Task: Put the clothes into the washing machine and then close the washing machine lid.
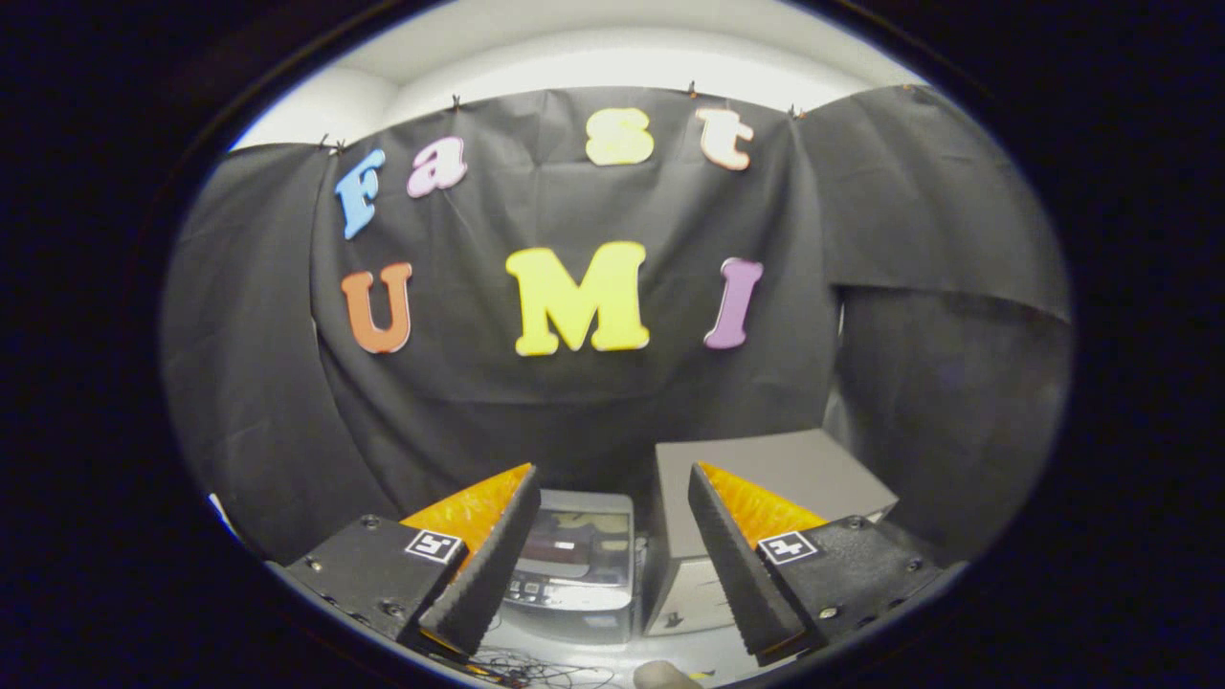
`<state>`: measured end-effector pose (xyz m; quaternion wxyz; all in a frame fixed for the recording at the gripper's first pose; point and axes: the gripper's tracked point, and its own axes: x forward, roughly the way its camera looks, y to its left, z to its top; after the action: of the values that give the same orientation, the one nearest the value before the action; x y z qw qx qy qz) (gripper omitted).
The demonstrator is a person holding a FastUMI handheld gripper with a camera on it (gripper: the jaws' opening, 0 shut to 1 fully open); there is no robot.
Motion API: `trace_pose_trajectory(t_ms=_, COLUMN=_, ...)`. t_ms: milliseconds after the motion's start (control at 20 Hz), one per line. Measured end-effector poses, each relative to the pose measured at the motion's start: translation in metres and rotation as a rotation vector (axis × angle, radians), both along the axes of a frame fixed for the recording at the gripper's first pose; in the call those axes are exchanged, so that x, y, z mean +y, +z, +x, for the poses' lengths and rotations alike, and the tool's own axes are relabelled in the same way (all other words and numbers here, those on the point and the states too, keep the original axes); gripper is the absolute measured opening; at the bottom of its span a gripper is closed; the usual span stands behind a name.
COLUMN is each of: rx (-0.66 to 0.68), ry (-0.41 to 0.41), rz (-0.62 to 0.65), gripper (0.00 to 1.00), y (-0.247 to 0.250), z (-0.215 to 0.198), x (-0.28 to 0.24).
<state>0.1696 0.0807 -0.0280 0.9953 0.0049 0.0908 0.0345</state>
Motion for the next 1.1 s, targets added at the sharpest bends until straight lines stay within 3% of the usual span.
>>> trace_pose_trajectory(t_ms=350, rx=-0.213, ry=-0.046, rz=-0.037, gripper=0.98, y=0.053, z=-0.105, x=-0.097)
trace_pose_trajectory(t_ms=650, rx=-0.244, ry=-0.017, rz=-0.031, gripper=0.99, y=0.046, z=-0.186, x=-0.153)
trace_pose_trajectory(t_ms=1100, rx=-0.245, ry=-0.056, rz=0.028, gripper=1.00, y=0.029, z=-0.235, x=-0.174)
